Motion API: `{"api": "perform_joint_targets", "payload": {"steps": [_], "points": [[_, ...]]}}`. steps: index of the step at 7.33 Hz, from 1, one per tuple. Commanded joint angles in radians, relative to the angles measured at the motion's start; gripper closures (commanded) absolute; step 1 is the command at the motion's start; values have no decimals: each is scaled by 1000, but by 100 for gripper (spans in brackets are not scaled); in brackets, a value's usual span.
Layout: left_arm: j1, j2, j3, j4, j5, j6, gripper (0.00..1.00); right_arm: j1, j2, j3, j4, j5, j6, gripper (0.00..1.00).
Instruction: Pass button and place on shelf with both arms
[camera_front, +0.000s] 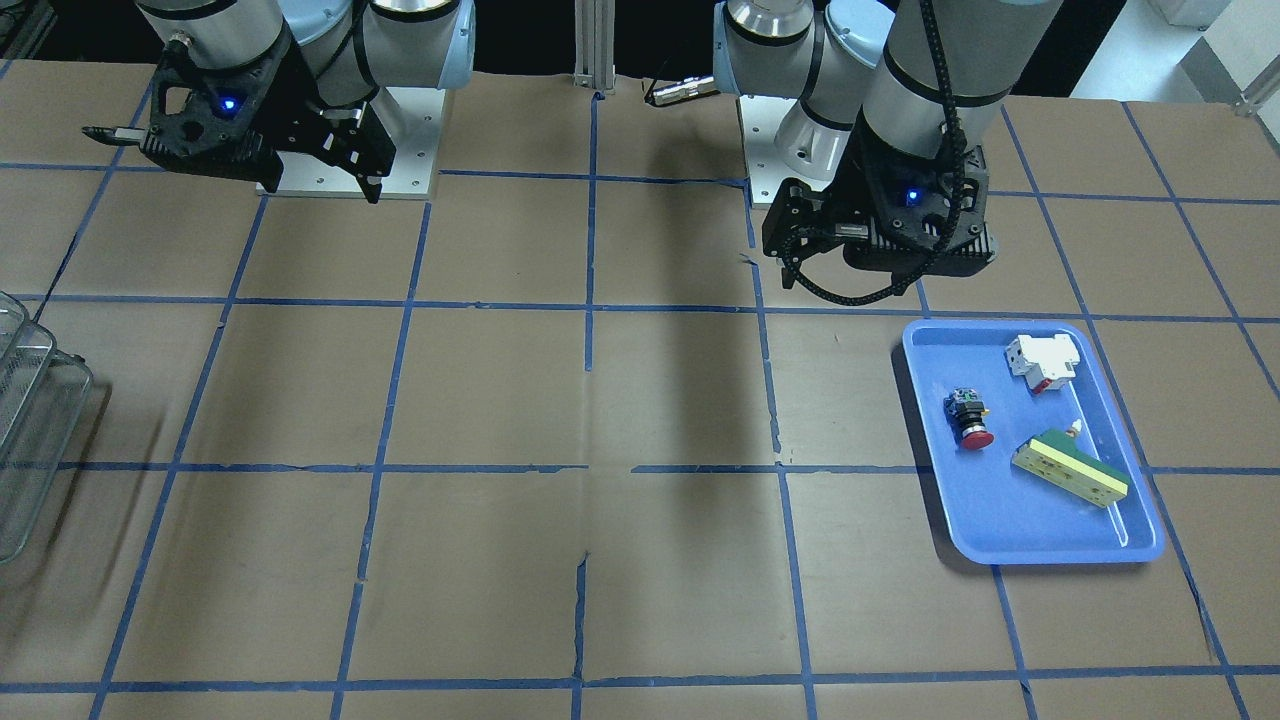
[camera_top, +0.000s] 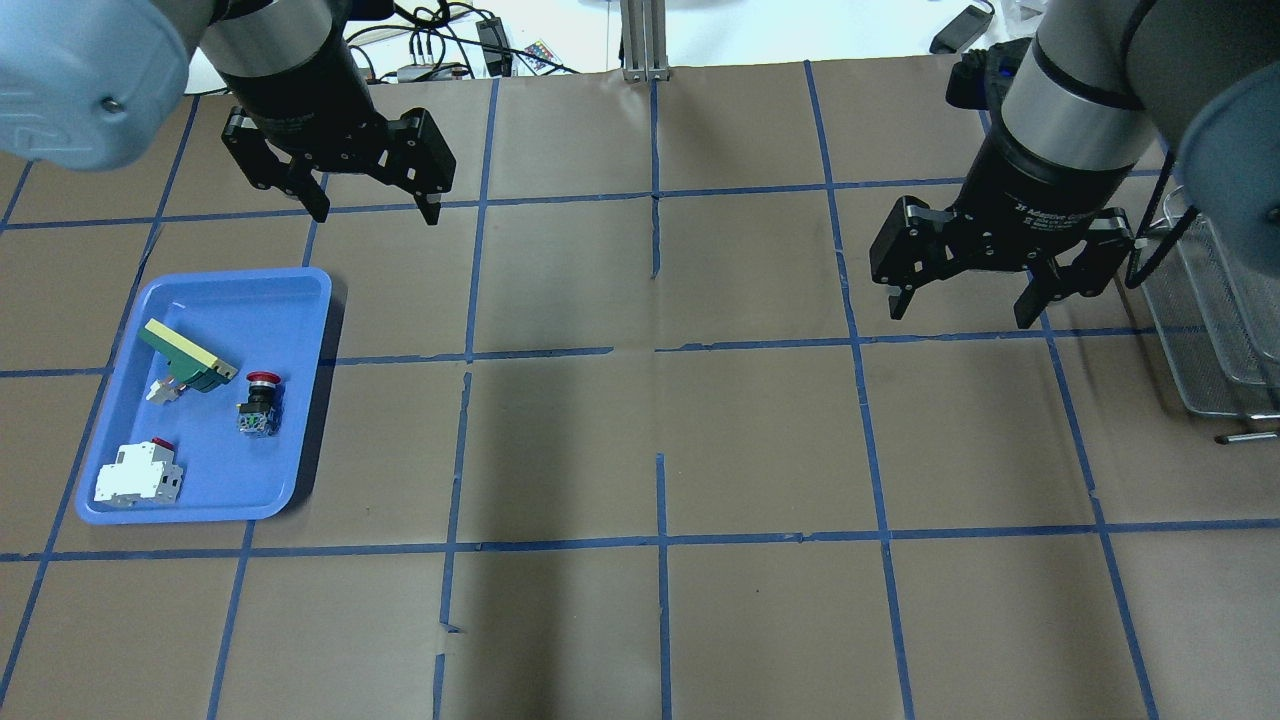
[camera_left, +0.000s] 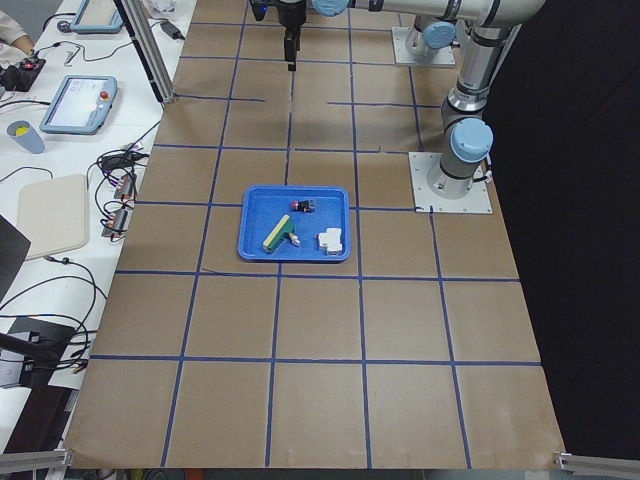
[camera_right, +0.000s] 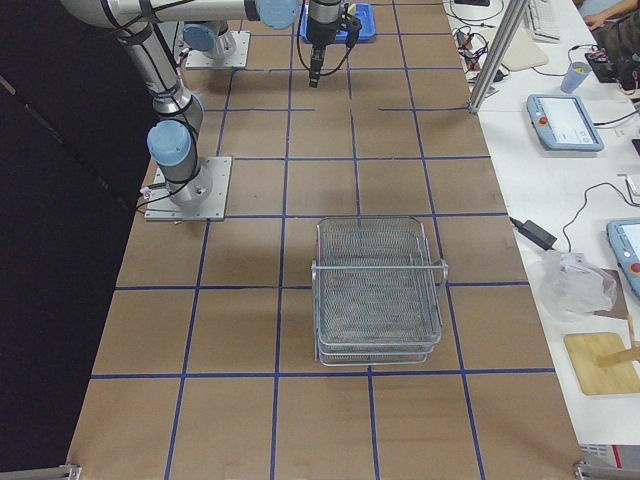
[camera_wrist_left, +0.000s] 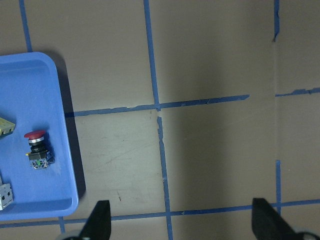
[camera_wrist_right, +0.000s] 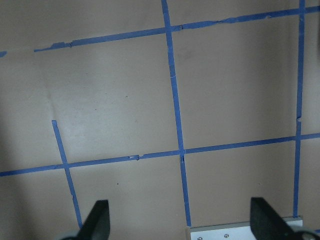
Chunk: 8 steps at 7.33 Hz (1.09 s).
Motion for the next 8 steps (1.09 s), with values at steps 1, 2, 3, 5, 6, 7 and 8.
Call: {"api": "perform_joint_targets", "payload": {"steps": [1,2,3,5,6,7,8], "points": [[0,1,1,3,6,6,0,0,0,1,-1,-6,-1,0],[3,8,-1,3,6,17,0,0,-2,1,-3,-6,-1,0],[6,10,-4,3,9,32,0,0,0,1,-8,-5,-1,0],[117,-5,-32,7,9,42,0,0,-2,1,-2,-5,-1,0],[205,-14,-56,9,7,110,0,0,0,1,-3,-5,-1,0],[277,-16,-85,26,6,162,0,0,-2,1,-2,-8,-1,0],[355,-28,-129,64,6,253,0,0,-2,1,-3,-8,-2,0]]}}
